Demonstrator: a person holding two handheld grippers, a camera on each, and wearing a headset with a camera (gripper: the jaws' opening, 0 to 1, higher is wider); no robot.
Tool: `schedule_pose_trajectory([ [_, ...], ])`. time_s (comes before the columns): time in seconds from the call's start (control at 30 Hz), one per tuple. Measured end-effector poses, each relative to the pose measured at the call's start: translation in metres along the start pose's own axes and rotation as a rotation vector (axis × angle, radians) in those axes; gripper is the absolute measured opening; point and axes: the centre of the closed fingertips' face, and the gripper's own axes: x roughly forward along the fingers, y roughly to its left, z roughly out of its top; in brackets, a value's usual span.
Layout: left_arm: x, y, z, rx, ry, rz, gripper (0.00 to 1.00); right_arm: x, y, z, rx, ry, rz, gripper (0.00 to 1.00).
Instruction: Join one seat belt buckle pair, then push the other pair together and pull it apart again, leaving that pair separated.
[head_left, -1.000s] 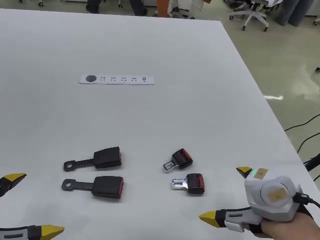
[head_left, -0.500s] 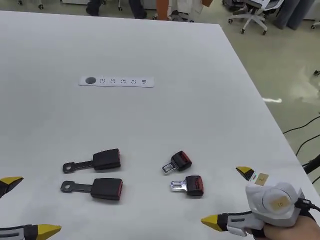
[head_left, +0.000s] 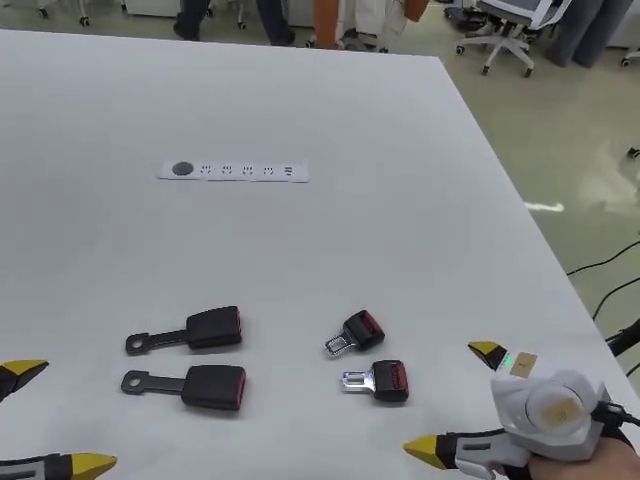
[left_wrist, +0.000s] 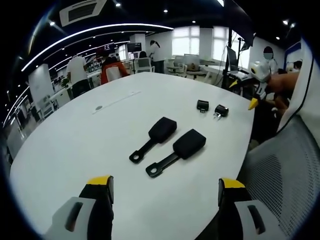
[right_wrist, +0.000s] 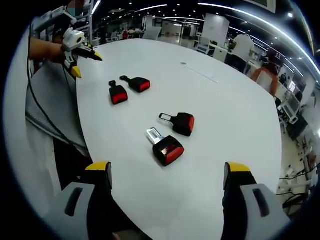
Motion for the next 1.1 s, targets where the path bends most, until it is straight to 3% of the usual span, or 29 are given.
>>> schedule_pose_trajectory([
  [0.1, 0.004, -0.003, 0.0, 0.04, 0.029, -0.014, 0.86, 0.003, 0.0, 0.0, -0.014, 0.005, 0.009, 0.9],
  [0.27, 0.01, -0.004, 0.001, 0.071, 0.041, -0.042, 0.84, 0.008, 0.0, 0.003, -0.021, 0.008, 0.032, 0.85],
  [0.57, 0.029, -0.016, 0.017, 0.13, 0.074, -0.096, 0.78, 0.022, 0.002, 0.004, -0.052, 0.023, 0.065, 0.78],
  [0.7, 0.038, -0.022, 0.022, 0.168, 0.093, -0.126, 0.74, 0.027, 0.006, 0.004, -0.077, 0.041, 0.108, 0.74],
  [0.87, 0.055, -0.03, 0.033, 0.196, 0.093, -0.175, 0.72, 0.035, 0.009, 0.005, -0.113, 0.074, 0.143, 0.64],
  [1.1, 0.069, -0.045, 0.039, 0.263, 0.124, -0.249, 0.64, 0.045, 0.01, 0.005, -0.143, 0.094, 0.179, 0.6],
])
